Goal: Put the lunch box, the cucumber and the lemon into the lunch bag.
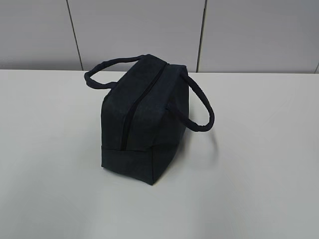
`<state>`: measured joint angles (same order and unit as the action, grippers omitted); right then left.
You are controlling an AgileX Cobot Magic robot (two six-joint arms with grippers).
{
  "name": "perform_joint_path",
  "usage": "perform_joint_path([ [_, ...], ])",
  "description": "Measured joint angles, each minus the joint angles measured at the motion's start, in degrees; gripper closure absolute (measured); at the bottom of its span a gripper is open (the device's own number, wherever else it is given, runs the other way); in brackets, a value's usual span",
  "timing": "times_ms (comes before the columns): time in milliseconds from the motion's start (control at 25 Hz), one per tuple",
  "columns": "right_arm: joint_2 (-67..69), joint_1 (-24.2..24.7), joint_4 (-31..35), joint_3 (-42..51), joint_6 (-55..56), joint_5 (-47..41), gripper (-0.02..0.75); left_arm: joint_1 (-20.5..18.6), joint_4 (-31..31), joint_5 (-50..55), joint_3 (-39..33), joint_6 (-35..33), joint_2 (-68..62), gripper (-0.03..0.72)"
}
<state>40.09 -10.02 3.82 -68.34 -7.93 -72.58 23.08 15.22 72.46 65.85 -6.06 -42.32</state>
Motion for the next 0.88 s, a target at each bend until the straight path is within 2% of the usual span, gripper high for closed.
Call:
perform_joint_path([
  [320, -12.91, 0.00, -0.12, 10.69, -0.04, -0.19, 0.267, 0.00, 0.00, 0.04, -7.61, -0.10, 11.65, 0.384],
  [880, -35.55, 0.00, -0.21, 31.65, -0.04, 0.01, 0.267, 0.00, -0.04, 0.04, -25.39, -0.50, 34.85, 0.386],
])
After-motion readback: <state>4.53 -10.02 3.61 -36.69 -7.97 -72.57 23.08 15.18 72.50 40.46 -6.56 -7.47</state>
